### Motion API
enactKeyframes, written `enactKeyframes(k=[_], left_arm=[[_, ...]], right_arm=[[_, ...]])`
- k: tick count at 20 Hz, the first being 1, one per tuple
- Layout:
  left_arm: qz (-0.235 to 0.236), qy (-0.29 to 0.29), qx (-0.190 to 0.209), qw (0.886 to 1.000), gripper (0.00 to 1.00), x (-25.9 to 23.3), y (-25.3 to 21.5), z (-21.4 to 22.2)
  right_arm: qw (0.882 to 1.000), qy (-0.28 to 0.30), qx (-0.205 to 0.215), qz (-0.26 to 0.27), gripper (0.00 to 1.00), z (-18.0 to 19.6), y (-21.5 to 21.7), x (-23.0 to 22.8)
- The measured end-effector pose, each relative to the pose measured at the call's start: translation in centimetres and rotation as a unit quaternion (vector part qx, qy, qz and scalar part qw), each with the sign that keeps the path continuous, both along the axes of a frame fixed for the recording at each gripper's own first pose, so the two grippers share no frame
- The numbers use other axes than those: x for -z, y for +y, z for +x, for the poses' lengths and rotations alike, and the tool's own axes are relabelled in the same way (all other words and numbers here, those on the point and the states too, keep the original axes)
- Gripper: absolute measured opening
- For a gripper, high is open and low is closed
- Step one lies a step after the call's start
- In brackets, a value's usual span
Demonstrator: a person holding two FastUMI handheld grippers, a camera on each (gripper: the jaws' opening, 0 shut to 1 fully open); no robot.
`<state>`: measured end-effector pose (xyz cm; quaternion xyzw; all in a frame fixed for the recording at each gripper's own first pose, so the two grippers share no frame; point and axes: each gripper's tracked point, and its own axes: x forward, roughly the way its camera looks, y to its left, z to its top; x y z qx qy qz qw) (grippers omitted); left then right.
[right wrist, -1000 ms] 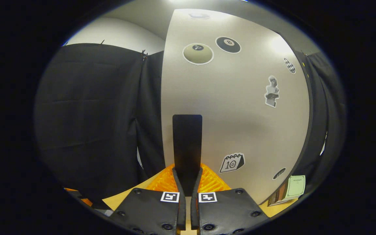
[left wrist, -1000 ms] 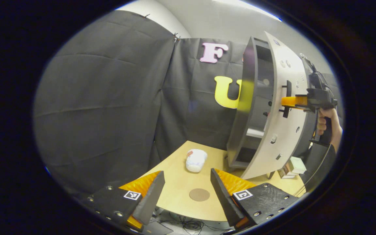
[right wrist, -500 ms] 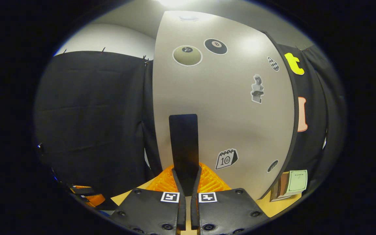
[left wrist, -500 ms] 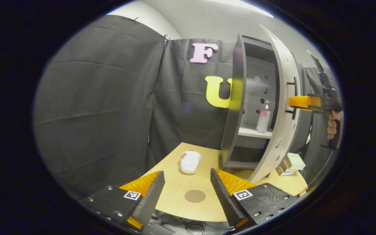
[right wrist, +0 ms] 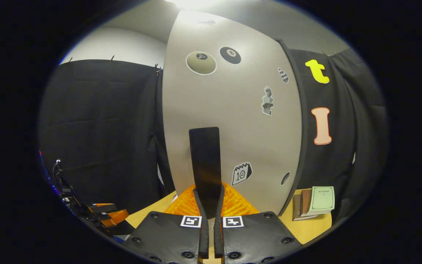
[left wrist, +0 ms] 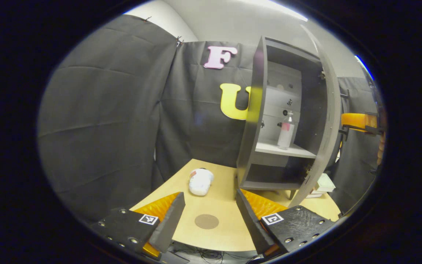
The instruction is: Open the cabinet door with the right hand, grasp the bottle in the cabinet with the left hand and place it on the coaster, then close the cabinet door with the right hand.
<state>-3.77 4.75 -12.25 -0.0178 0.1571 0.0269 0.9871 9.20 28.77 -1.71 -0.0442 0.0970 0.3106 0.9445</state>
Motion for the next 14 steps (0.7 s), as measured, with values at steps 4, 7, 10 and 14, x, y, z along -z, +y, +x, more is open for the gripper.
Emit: enactKeyframes(k=[4,7,10,14], left_arm=[[-0.007,0.017,0.032,0.999,0.87,1.6,-2.4,1.1],[-0.012,0.019,0.062,0.998,0.85,2.1,-5.0,2.1],[-0.018,0.017,0.094,0.995,0.85,2.2,-8.0,2.9],[-0.02,0.027,0.136,0.99,0.85,3.4,-11.7,3.9]], right_arm=[[1.0,0.004,0.031,0.004,0.07,-0.4,-1.2,-0.1],[0.998,0.003,0.057,0.006,0.07,-0.5,-2.2,-0.3],[0.996,0.007,0.086,0.011,0.07,-0.5,-3.3,-0.3],[0.991,0.009,0.13,0.021,0.04,-0.5,-4.7,-0.5]])
